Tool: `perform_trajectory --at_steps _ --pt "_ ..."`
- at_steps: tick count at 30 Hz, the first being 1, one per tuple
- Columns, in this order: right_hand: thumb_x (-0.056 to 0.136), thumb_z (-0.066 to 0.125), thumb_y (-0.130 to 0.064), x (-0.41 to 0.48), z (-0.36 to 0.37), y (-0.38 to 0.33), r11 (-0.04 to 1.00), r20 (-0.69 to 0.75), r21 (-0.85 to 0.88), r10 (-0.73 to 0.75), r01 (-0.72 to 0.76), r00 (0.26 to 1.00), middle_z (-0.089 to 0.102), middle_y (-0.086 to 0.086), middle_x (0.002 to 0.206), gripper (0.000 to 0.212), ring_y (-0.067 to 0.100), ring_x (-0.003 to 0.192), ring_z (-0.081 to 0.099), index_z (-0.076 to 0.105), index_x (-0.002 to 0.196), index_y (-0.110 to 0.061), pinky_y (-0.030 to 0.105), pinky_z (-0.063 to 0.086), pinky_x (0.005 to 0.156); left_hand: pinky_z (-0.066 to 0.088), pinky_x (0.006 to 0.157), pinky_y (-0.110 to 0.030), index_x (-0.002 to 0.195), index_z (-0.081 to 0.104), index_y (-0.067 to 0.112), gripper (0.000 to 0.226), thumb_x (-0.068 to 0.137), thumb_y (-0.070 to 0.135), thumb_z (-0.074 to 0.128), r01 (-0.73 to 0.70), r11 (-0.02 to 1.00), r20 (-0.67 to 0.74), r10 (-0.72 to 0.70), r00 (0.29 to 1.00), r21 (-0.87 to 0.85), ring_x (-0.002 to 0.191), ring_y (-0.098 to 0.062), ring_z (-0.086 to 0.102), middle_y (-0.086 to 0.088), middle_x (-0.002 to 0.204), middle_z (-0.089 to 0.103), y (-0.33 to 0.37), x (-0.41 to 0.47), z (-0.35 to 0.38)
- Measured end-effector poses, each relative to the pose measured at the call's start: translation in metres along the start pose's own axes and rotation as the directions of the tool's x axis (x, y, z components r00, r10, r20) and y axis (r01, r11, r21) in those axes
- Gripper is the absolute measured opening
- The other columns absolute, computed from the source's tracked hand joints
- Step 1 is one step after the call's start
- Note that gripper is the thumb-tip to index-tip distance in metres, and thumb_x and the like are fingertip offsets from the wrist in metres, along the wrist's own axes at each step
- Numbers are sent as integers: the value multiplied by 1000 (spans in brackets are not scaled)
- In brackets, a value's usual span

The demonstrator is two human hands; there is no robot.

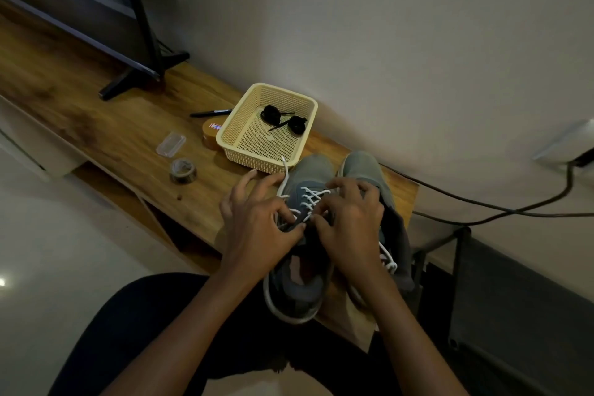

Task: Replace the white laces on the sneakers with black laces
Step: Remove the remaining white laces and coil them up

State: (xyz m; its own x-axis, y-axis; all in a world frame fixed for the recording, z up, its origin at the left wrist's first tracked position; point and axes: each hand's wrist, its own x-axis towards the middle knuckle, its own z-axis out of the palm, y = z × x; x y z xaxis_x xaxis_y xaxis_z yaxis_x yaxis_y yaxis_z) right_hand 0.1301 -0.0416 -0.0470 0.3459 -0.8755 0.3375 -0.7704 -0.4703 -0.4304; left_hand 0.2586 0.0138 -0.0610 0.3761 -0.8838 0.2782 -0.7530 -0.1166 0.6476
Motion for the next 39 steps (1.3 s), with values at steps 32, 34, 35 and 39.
perform_trajectory --at_steps 32,34,35,39 --pt "62 73 -16 -5 2 -4 989 12 -93 -112 113 994 60 6 123 7 36 123 32 69 67 -18 58 30 93 5 95 -21 57 57 29 27 62 32 83 34 999 -8 -34 999 -5 134 -12 30 18 127 57 -2 0 3" --pt "68 67 -16 -3 2 -1 987 5 -82 -138 138 990 60 6 121 2 33 122 31 68 68 -17 58 30 92 5 95 -22 57 55 31 28 62 32 83 36 999 2 -36 999 -3 134 -11 29 18 127 57 -1 0 3" --pt "70 64 -16 -2 0 0 989 -12 -66 -133 132 991 59 6 120 4 31 121 31 68 71 -17 57 31 92 6 95 -22 57 54 31 29 63 32 82 37 999 11 -37 999 -5 134 -11 29 17 128 57 -1 0 2" --pt "73 72 -11 1 -4 7 1000 -100 -16 -24 22 995 58 8 115 11 24 112 31 65 79 -15 53 33 89 9 100 -28 58 53 33 29 62 32 83 42 999 25 -42 999 -2 134 -9 28 18 128 56 -1 0 1"
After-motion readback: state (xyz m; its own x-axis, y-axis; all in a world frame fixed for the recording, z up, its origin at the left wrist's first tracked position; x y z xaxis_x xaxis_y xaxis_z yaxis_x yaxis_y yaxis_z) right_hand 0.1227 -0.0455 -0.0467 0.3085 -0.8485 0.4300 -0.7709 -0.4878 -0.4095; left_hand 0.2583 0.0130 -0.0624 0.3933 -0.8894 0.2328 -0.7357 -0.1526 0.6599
